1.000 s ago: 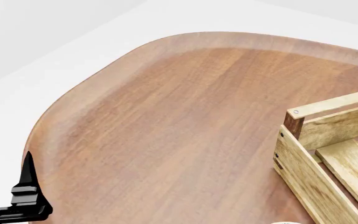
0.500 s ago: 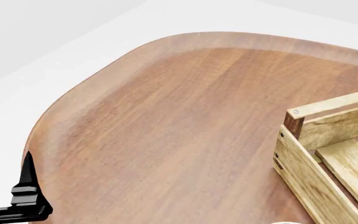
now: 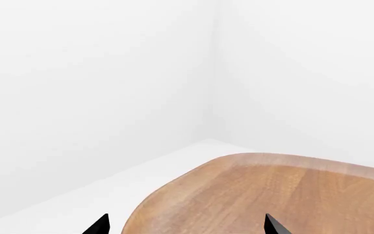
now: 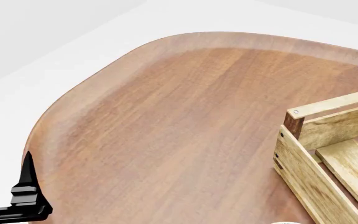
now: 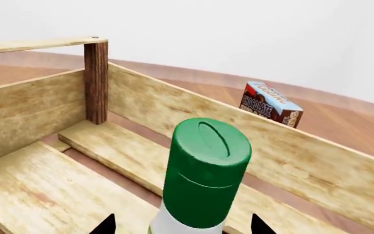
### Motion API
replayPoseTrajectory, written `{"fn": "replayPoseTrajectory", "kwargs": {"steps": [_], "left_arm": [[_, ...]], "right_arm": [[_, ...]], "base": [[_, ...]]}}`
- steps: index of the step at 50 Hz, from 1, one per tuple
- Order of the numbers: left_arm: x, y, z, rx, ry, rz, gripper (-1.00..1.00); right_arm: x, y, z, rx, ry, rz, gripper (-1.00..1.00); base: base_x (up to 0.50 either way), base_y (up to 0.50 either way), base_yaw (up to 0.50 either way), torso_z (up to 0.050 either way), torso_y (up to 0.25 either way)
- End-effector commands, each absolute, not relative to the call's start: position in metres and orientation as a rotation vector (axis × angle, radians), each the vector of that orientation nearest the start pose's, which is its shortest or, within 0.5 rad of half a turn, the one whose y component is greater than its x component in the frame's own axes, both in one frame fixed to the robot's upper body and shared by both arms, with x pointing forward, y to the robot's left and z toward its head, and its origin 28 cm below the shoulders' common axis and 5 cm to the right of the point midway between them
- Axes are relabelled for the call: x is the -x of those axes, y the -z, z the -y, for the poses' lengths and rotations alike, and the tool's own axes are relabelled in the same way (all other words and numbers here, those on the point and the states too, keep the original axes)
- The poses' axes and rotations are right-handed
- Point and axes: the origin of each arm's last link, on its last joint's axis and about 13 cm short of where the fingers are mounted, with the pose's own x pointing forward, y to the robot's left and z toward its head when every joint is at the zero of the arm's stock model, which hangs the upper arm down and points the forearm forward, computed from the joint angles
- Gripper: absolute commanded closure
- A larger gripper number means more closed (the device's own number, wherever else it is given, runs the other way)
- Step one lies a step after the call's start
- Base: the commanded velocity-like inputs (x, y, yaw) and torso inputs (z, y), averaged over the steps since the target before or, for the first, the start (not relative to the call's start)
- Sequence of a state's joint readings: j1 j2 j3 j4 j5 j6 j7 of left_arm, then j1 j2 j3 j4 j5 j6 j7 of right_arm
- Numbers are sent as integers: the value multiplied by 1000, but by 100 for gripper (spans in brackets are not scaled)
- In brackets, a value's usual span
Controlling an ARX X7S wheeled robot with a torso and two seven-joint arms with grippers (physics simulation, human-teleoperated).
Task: Pick up the salad dressing and put it in the tray.
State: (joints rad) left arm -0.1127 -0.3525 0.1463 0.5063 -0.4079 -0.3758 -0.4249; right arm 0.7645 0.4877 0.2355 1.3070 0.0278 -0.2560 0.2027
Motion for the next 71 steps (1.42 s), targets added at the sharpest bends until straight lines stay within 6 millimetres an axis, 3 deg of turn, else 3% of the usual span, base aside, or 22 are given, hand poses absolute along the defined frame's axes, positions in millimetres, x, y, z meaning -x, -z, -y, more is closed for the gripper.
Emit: {"fn": "replayPoseTrajectory", "kwargs": {"steps": [1,16,28,37,45,59,71], "left_arm": [[-216,-116,-225,42,-93,152,-100],[-215,-118,-224,43,-91,155,-100],[-214,-122,-226,41,-88,184,-100],[-210,-145,-234,88,-70,341,-100],[-196,-176,-244,159,-111,529,-100],[-181,-192,-252,249,-152,727,-100],[-170,-200,-257,342,-184,871,-100]], "right_arm": [[-296,-30,311,118,705,-199,-100],[-290,-70,310,129,678,-97,-100],[-277,-119,301,190,688,80,-100],[-253,-166,273,271,617,298,-100],[-217,-203,241,312,560,514,-100],[-170,-216,204,258,492,730,-100],[-139,-214,189,177,506,896,-100]], "base": [[0,0,0,0,0],[0,0,0,0,0],[0,0,0,0,0],[0,0,0,0,0],[0,0,0,0,0],[0,0,0,0,0],[0,0,0,0,0]]}}
